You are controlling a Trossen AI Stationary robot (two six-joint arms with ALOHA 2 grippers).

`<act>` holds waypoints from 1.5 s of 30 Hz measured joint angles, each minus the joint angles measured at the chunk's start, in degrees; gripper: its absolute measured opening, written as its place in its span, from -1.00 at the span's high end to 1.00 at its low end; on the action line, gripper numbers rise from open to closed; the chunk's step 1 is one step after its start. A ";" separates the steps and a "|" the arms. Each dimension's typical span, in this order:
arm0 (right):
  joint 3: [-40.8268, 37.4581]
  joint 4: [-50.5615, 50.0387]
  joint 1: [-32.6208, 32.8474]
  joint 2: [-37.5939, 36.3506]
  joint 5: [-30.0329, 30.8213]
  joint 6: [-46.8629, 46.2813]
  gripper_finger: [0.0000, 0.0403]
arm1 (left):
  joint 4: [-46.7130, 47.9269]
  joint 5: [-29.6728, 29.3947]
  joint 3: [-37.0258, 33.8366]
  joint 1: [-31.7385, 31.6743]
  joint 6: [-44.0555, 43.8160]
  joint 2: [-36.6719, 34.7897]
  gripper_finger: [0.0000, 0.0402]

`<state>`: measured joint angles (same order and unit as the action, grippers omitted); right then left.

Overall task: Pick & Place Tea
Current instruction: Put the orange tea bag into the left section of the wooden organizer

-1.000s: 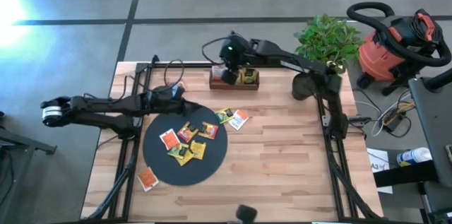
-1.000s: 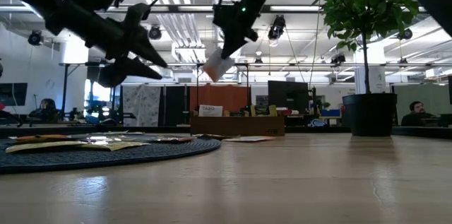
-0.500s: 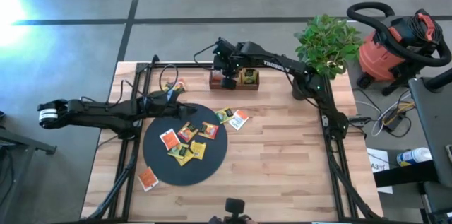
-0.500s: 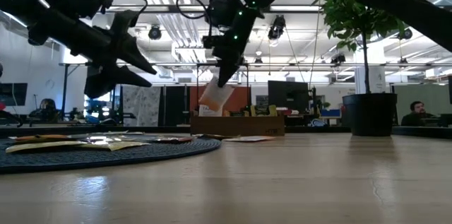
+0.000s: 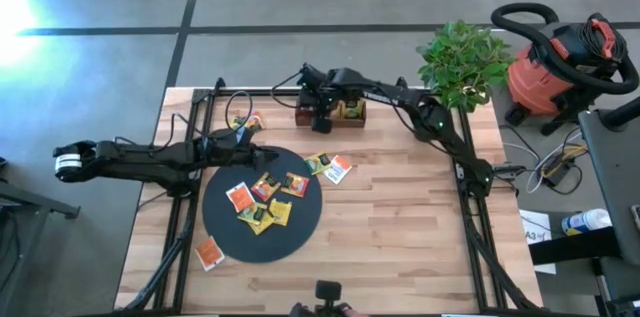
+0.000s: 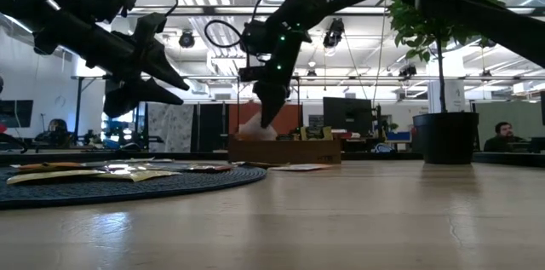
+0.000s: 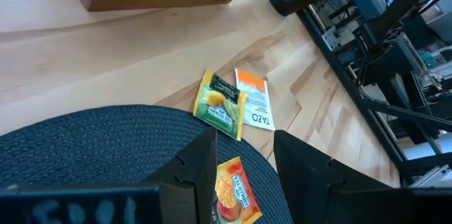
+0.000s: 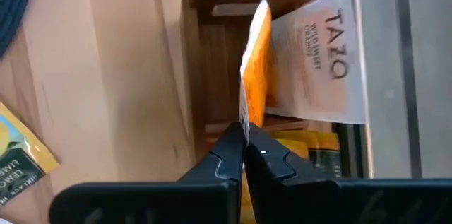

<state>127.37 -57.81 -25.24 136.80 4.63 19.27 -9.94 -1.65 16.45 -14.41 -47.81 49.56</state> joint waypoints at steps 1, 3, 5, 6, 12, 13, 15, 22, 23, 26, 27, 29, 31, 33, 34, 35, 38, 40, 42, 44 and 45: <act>-0.02 -0.08 0.12 0.01 0.26 -0.18 0.96 | 0.01 0.00 0.00 0.00 0.02 0.00 0.33; 0.00 -0.14 0.22 -0.09 1.03 -0.39 0.96 | 0.01 0.01 0.00 0.00 0.07 0.02 0.33; 0.34 -1.34 0.23 -0.31 1.32 -0.60 0.96 | 0.03 0.00 0.00 0.00 0.11 0.02 0.33; 0.86 -2.29 0.23 -0.31 1.36 -1.11 0.96 | 0.03 0.01 0.00 0.00 0.15 0.02 0.33; 4.02 -6.81 0.29 -0.51 0.03 -6.50 0.96 | -2.37 -2.66 0.01 0.00 1.64 0.02 0.33; 5.03 -7.81 0.40 -0.51 -1.25 -7.43 0.96 | -3.40 -3.48 0.28 -0.02 2.48 0.02 0.33; 7.31 -10.67 0.77 -0.55 -4.02 -8.53 0.96 | -5.12 -4.56 1.40 -0.15 4.50 0.02 0.33; 7.22 -16.43 4.60 -4.37 -14.15 -7.81 0.96 | -6.21 -6.95 7.44 -2.06 14.45 1.19 0.33; 7.30 -16.07 5.30 -4.80 -14.13 -8.12 0.96 | -6.17 -6.95 8.23 -2.51 14.99 1.84 0.33; 7.55 -14.93 7.16 -5.22 -14.11 -8.45 0.96 | -6.15 -4.21 10.36 -3.53 15.11 4.99 0.33; 7.61 -14.08 7.65 -5.29 -14.00 -8.76 0.96 | -6.11 -2.78 10.80 -3.63 14.99 6.44 0.33; 7.61 -13.10 8.45 -5.56 -13.91 -9.37 0.96 | -5.88 -0.64 11.71 -3.53 14.93 9.70 0.33; 7.61 -12.87 8.94 -5.90 -13.87 -9.93 0.96 | -5.59 0.86 12.64 -3.48 14.86 12.89 0.33; 7.63 -12.76 9.30 -6.06 -13.87 -10.55 0.96 | -5.82 1.67 13.79 -3.48 14.87 15.66 0.33; 7.63 -12.81 9.39 -6.08 -13.89 -10.68 0.96 | -5.85 1.77 14.24 -3.48 14.86 16.88 0.33; 7.63 -12.78 9.45 -6.08 -13.84 -10.73 0.96 | -5.81 1.75 14.69 -3.50 14.86 17.92 0.33; 7.63 -12.50 9.49 -6.42 -13.85 -11.20 0.96 | -5.72 2.09 15.81 -3.48 14.88 20.29 0.33; 7.63 -12.34 9.49 -6.77 -13.84 -11.56 0.96 | -5.95 2.70 16.50 -3.48 14.99 21.22 0.33; 7.63 -11.75 9.49 -6.99 -13.84 -11.70 0.96 | -6.06 3.66 16.75 -3.47 14.99 21.91 0.33; 7.63 -11.62 9.49 -7.02 -13.82 -11.78 0.96 | -6.07 4.11 16.76 -3.25 14.99 22.52 0.33; 7.63 -11.58 9.49 -7.02 -13.75 -11.78 0.96 | -6.09 4.13 16.74 -3.21 14.97 22.64 0.33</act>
<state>135.00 -69.38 -15.75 129.78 -9.12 7.49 -16.03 2.48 33.19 -17.63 -32.84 72.20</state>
